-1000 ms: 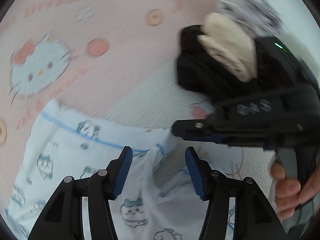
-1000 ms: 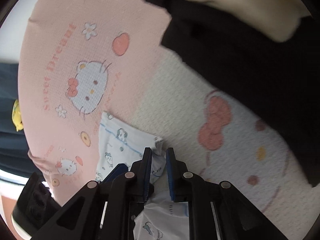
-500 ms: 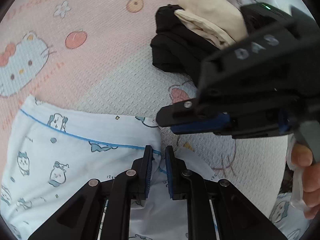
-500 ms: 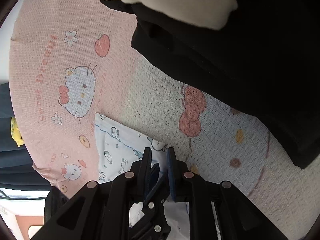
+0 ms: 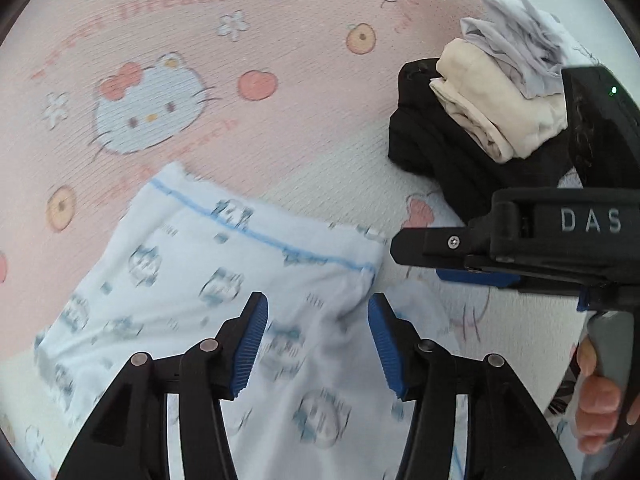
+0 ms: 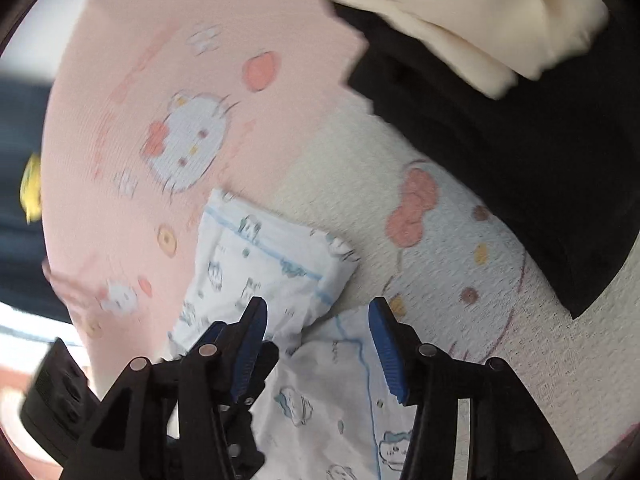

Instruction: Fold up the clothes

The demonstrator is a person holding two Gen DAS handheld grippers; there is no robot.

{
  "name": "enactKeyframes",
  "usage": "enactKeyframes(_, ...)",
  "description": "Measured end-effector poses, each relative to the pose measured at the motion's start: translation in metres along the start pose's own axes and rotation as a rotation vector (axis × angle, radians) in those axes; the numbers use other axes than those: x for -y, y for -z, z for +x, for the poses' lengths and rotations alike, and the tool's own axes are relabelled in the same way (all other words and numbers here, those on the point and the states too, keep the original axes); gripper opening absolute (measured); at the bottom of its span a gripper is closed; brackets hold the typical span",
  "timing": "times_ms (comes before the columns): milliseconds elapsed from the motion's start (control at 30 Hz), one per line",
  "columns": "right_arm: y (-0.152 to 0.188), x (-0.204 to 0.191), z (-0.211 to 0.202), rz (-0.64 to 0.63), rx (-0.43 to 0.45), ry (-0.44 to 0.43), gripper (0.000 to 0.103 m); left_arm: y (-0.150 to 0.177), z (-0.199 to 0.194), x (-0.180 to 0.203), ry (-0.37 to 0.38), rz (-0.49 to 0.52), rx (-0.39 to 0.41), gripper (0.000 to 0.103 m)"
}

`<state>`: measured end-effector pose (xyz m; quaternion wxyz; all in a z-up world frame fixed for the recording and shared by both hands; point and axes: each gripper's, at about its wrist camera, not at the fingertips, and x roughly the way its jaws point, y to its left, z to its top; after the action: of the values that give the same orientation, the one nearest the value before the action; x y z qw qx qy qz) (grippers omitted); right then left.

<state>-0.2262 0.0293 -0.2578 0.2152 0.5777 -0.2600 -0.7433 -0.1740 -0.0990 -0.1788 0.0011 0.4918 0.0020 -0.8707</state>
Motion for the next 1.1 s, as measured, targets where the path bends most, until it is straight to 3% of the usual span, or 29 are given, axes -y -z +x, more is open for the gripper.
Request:
enactKeyframes(300,0.067,-0.034,-0.026,-0.235,0.01,0.009,0.053,0.05,-0.054,-0.02,-0.053,-0.025,0.049,0.049)
enactKeyframes(533,0.114,-0.052,-0.064,-0.355,0.085,0.051,0.053,0.081,-0.082,-0.041,-0.064,-0.084,0.07,0.049)
enactKeyframes(633,0.131,-0.056,-0.071,-0.433,0.1,0.114,0.06,0.094,-0.093,-0.05,-0.079,-0.105,0.079,0.049)
enactKeyframes(800,0.156,-0.062,-0.077,-0.569,0.123,0.227,0.061,0.114,-0.106,-0.056,-0.122,-0.104,0.085,0.049)
enactKeyframes(1000,0.177,-0.079,-0.08,-0.711,0.178,0.272,0.061,0.138,-0.115,-0.047,-0.265,-0.034,0.108,0.049)
enactKeyframes(1100,0.194,-0.093,-0.075,-0.857,0.188,0.298,0.061,0.148,-0.116,-0.043,-0.259,-0.012,0.105,0.049)
